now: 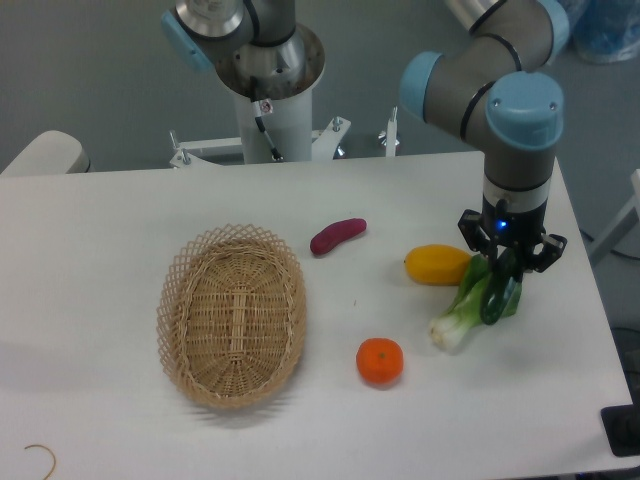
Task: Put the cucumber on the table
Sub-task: 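Grasp the green cucumber beside the bok choy with the gripper and lift, then carry the cucumber away from the bok choy and lower it to the table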
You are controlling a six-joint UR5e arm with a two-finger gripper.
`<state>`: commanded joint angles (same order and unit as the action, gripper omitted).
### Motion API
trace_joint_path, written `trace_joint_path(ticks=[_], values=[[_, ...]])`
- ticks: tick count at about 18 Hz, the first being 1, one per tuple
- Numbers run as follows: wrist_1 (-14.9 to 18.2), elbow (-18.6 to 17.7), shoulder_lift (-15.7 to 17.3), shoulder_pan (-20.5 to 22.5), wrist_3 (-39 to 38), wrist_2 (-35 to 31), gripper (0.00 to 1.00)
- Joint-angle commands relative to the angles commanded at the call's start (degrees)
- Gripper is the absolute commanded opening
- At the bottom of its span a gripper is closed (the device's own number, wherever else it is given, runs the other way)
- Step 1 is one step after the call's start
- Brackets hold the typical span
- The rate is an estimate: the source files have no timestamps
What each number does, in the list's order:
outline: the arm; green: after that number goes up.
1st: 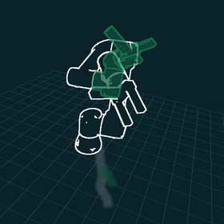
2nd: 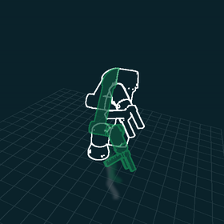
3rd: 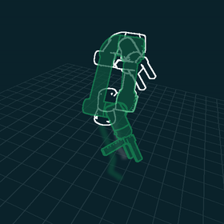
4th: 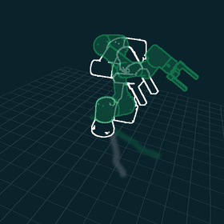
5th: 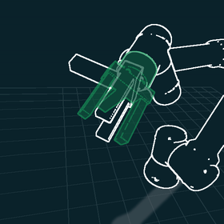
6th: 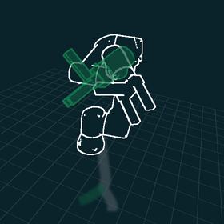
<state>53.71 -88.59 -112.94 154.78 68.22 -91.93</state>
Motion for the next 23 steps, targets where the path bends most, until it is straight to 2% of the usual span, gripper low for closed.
trace_joint_path(ticks=[4,8,10,13,19,23], values=[[-6.5,2.1,-3.6,-4.3,-5.5,0.1,0.26],[-8.1,6.4,-9.0,-8.9,-5.3,0.1,0.26],[-10.2,8.3,-11.8,-10.7,-4.9,0.1,0.26],[-11.6,10.2,-15.2,-12.4,-0.5,0.2,0.26],[-11.3,9.5,-16.0,-12.3,11.8,0.3,0.26],[-11.3,9.4,-17.1,-12.2,13.3,0.1,0.26]])
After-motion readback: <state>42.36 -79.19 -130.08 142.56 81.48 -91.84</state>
